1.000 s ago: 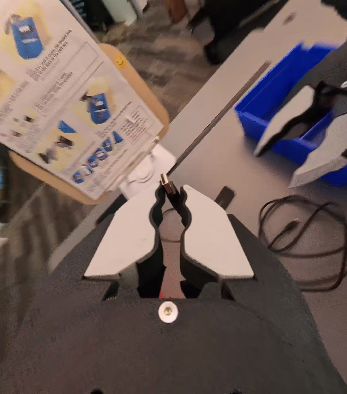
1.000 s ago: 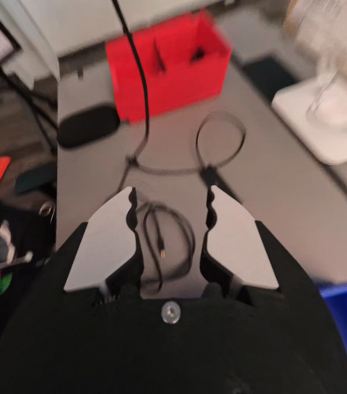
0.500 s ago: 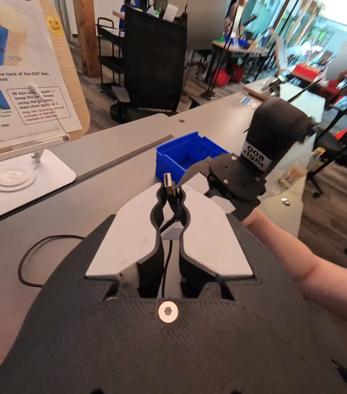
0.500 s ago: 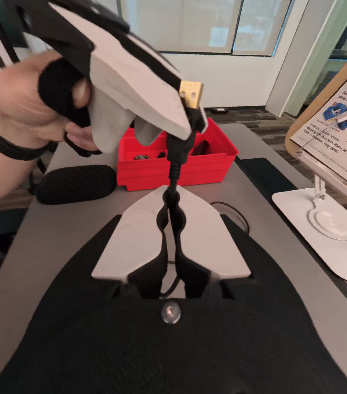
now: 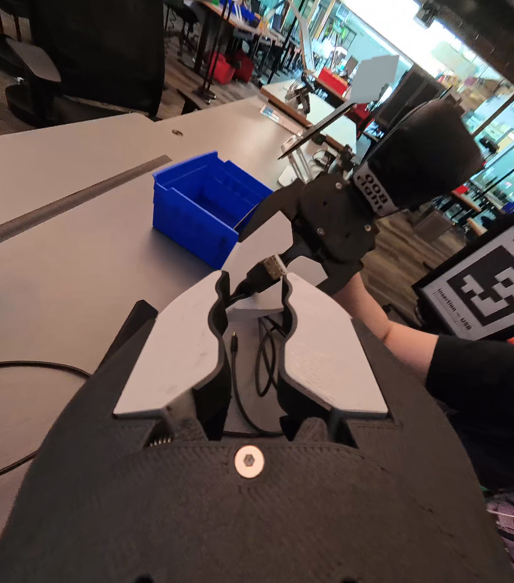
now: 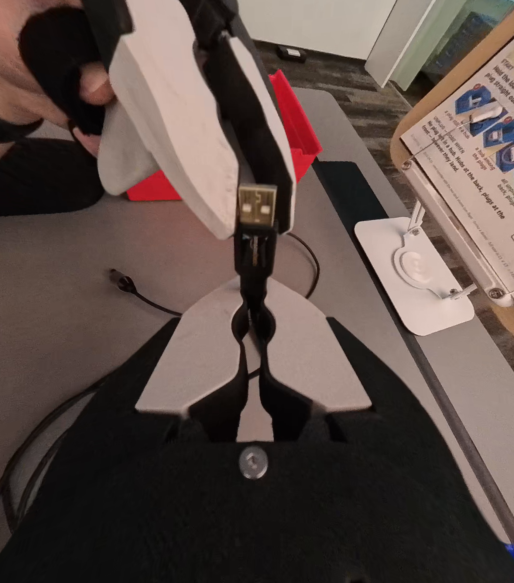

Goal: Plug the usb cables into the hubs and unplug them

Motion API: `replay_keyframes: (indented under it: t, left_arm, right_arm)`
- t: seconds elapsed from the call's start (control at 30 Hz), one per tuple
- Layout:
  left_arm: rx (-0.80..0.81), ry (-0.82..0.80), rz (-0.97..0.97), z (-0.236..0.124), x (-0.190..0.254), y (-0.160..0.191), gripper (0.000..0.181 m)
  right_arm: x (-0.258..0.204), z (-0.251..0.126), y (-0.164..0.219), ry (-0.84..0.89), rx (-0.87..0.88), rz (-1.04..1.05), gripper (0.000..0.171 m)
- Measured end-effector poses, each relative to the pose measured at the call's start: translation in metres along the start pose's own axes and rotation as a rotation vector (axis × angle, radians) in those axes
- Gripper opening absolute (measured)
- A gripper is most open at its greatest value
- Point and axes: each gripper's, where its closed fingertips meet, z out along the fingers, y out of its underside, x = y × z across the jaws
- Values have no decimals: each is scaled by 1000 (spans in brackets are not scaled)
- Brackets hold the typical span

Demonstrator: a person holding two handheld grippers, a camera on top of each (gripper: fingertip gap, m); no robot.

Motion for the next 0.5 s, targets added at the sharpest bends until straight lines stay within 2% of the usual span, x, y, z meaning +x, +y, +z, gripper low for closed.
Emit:
replay_keyframes:
  t: [0.07, 0.17, 0.3, 0.37, 0.43, 0.5]
  left_arm:
    - [-1, -7, 1, 3, -5, 2, 30]
    - [38, -15, -16, 0, -15, 0, 9]
    - [78, -18, -5, -5, -24, 3, 8]
    - [129, -38, 56, -10, -22, -3, 7]
    - [148, -118, 158, -13, -18, -11, 7]
    - [157, -213, 295, -16, -11, -16, 7]
  right_arm:
    - [3, 5, 4, 4, -17, 16, 1]
    - [7, 11, 8, 6, -12, 23, 1]
    - [13, 17, 7, 41, 44, -28, 0]
    - [16, 16, -2, 99, 139, -100, 2]
    - [18, 14, -11, 181, 199, -167, 10]
    - [23, 8, -22, 274, 265, -232, 8]
